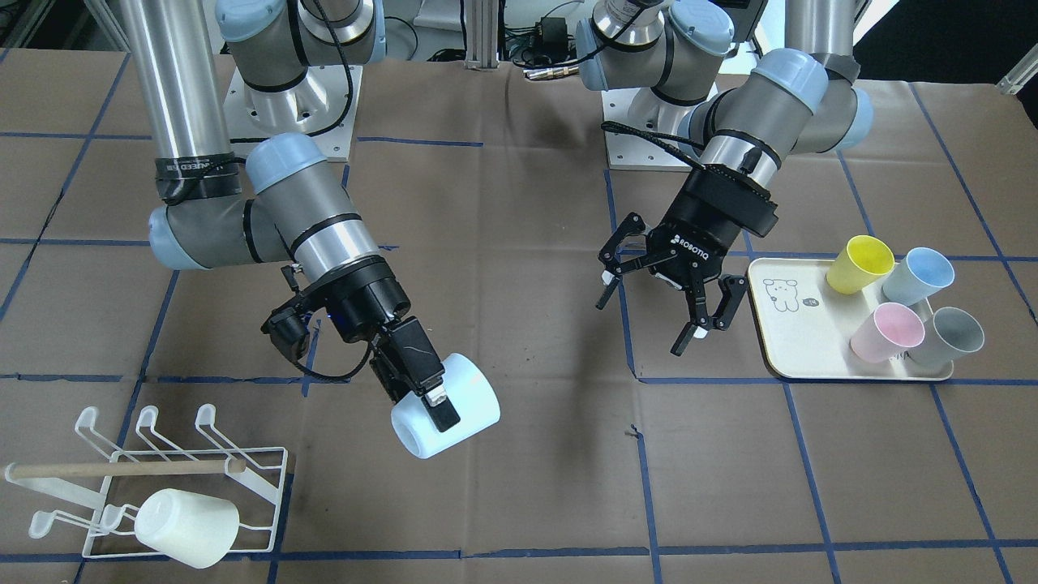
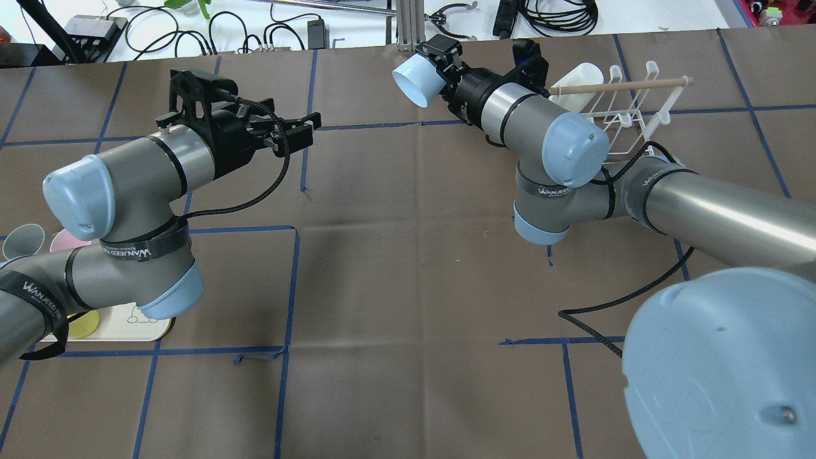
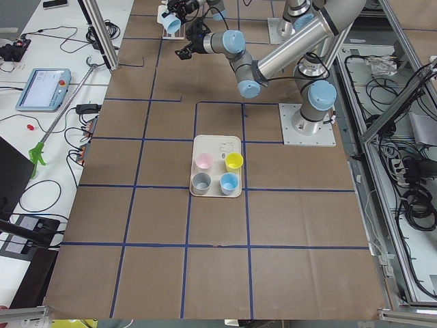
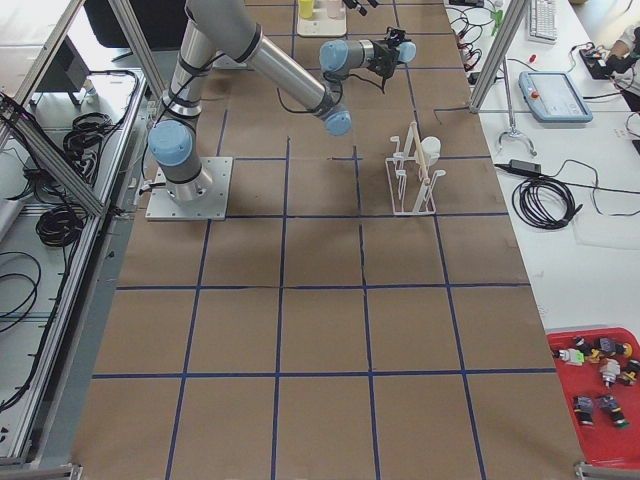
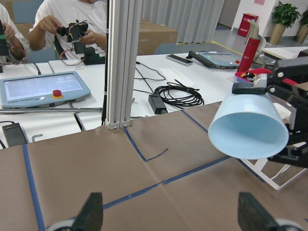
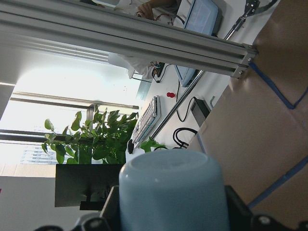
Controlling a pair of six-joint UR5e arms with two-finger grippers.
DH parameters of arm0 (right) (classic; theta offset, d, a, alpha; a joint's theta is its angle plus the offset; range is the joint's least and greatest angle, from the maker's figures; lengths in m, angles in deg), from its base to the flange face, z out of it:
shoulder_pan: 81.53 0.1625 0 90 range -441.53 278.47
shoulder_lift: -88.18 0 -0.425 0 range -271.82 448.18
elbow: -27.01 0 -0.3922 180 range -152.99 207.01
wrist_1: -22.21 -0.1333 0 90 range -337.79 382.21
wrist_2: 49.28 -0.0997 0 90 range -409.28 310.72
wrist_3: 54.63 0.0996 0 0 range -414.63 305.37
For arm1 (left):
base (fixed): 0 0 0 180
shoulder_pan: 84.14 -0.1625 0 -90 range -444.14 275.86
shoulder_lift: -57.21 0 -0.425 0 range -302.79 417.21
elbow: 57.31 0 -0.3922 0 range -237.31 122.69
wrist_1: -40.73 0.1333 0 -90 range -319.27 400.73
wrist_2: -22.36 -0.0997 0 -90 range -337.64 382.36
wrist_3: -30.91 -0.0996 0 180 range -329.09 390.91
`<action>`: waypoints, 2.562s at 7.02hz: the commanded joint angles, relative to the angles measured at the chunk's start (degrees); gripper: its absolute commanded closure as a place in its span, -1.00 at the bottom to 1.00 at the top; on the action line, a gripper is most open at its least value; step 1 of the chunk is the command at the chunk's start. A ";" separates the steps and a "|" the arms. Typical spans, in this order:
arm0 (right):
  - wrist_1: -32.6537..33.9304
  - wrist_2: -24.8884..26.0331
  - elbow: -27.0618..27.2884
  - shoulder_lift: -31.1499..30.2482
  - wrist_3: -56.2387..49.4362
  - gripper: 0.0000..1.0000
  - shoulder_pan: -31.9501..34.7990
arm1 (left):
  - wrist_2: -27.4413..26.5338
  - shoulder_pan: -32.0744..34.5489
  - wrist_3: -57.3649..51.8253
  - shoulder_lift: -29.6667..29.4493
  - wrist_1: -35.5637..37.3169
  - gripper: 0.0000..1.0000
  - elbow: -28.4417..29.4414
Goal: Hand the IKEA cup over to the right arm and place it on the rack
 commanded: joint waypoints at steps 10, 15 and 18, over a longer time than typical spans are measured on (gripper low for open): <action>6.49 -0.51 -0.08 0.04 -66.33 0.78 -24.29 | -34.14 6.69 12.39 0.90 -96.13 -0.99 41.87; 6.14 -0.34 -6.22 6.36 -72.05 0.78 -26.51 | -36.17 9.26 13.09 0.72 -92.45 -0.99 40.72; 6.40 -0.42 -8.26 9.88 -71.79 0.79 -28.78 | -36.17 8.91 13.09 1.25 -91.65 -0.99 40.55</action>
